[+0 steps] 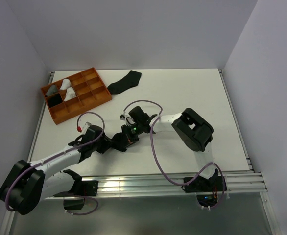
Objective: Roll the socks
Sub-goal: Roll the sock at the center of the board.
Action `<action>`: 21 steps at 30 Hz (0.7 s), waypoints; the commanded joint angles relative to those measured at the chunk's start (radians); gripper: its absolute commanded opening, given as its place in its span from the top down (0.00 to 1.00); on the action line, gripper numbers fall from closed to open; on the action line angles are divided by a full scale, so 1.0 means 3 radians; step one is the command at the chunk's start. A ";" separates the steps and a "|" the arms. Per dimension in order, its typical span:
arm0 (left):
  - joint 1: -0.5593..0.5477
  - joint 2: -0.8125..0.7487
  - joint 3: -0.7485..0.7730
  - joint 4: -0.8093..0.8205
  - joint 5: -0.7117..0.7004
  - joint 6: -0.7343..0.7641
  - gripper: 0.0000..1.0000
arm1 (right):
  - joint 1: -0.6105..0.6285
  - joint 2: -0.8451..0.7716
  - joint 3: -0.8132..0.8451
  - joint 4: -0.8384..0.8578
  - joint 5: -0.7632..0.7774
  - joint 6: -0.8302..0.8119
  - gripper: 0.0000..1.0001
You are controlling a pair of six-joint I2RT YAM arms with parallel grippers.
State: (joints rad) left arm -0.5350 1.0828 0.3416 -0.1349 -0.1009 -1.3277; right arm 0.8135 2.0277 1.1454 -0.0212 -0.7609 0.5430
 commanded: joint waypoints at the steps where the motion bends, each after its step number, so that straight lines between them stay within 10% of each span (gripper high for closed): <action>1: 0.0009 0.0256 0.0098 -0.0016 0.0009 0.0135 0.61 | -0.0012 0.0001 -0.0110 -0.0057 0.0061 0.0107 1.00; 14: 0.0009 0.1227 0.1084 -0.0486 0.0254 0.0969 0.75 | 0.0024 -0.0939 -0.0770 0.0428 0.1098 -0.0306 0.50; 21: 0.0004 0.1560 0.1438 -0.0716 0.0418 0.1240 0.76 | 0.0356 -0.1635 -0.1021 0.0531 0.2330 -0.0807 0.44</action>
State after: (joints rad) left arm -0.5331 1.5116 0.7448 -0.2607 0.0093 -1.0344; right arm 0.8650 1.6230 0.8551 0.0895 -0.2958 0.4141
